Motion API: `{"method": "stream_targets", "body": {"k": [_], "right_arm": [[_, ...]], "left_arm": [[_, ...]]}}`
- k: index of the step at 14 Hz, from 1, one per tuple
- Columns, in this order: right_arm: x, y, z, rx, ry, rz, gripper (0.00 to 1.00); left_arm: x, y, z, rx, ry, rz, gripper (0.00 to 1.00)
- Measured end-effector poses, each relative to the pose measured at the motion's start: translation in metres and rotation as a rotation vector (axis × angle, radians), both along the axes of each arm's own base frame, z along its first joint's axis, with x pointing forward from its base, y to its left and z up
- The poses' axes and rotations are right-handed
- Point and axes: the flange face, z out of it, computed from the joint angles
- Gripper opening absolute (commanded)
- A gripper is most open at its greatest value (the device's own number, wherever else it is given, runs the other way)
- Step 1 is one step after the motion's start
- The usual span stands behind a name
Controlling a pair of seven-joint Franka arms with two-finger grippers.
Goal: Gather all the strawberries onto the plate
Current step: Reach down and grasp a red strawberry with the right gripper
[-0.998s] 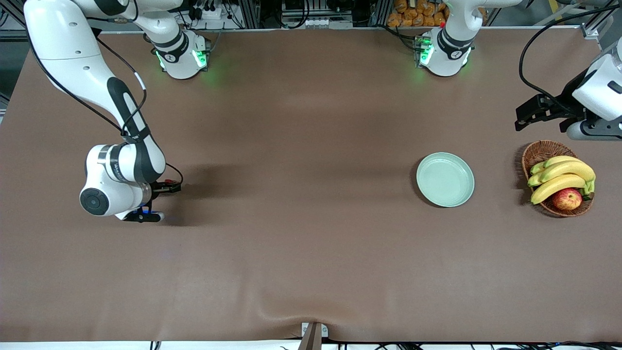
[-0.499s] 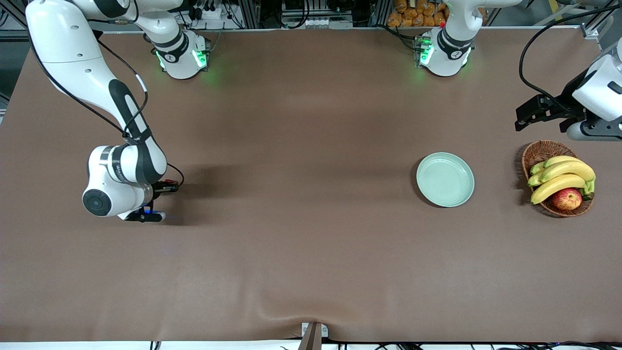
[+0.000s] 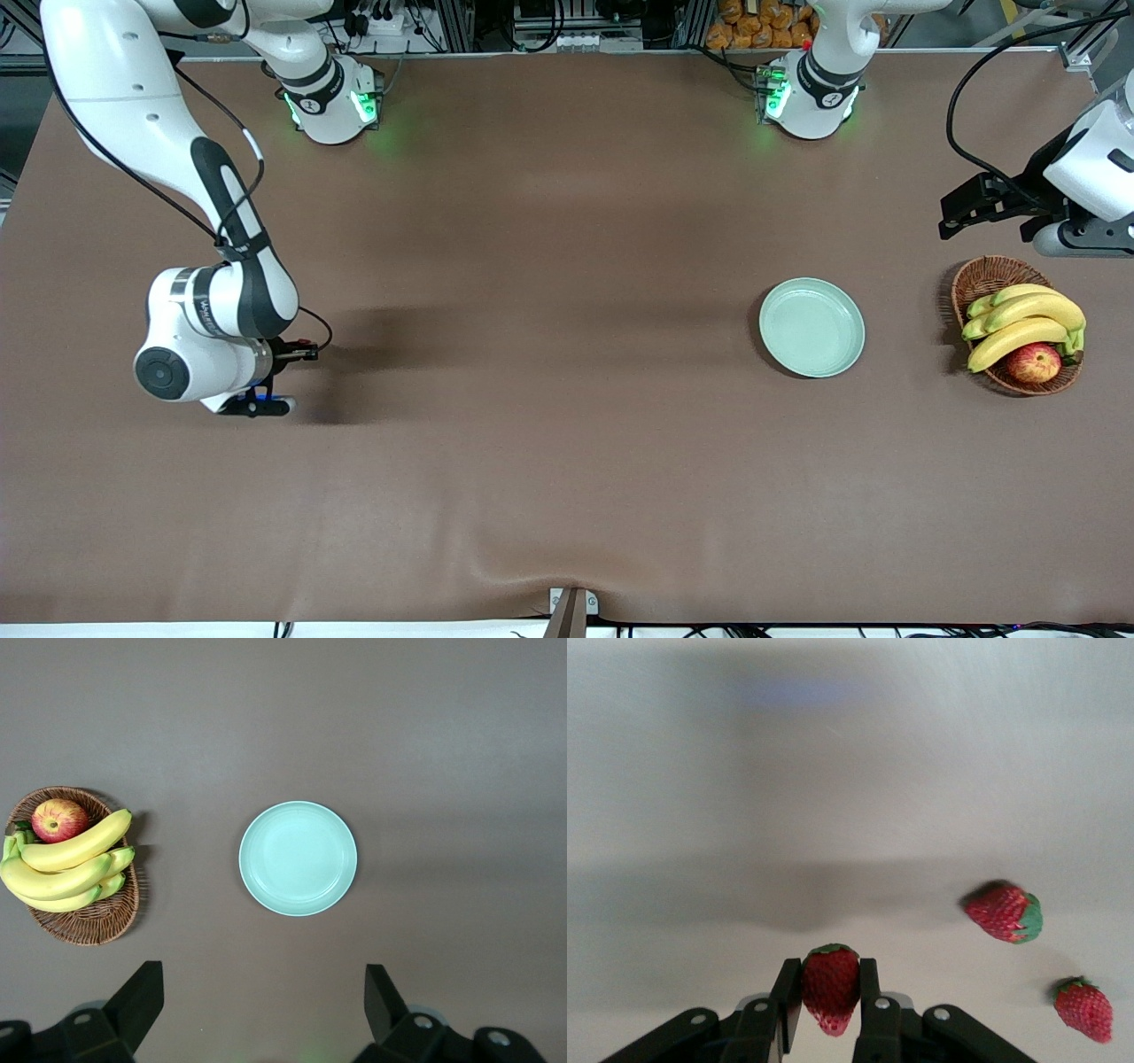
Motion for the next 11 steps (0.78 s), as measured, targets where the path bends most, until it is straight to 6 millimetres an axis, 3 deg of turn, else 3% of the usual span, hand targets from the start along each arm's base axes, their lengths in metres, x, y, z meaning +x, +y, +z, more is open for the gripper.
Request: {"method": "stream_targets", "body": {"k": [2, 4, 7, 11], "right_arm": [[0.013, 0.045, 0.039, 0.043, -0.052, 0.063, 0.00], [0.007, 0.104, 0.051, 0.091, -0.064, 0.139, 0.00], [-0.020, 0.202, 0.043, 0.220, -0.046, 0.179, 0.01], [-0.057, 0.294, 0.015, 0.285, -0.039, 0.252, 0.03]], "left_arm": [[0.000, 0.000, 0.000, 0.000, 0.000, 0.000, 1.00], [0.000, 0.000, 0.000, 0.000, 0.000, 0.001, 1.00], [0.000, 0.001, 0.000, 0.000, 0.001, 0.001, 1.00], [0.001, 0.001, -0.002, 0.000, 0.003, 0.002, 1.00]]}}
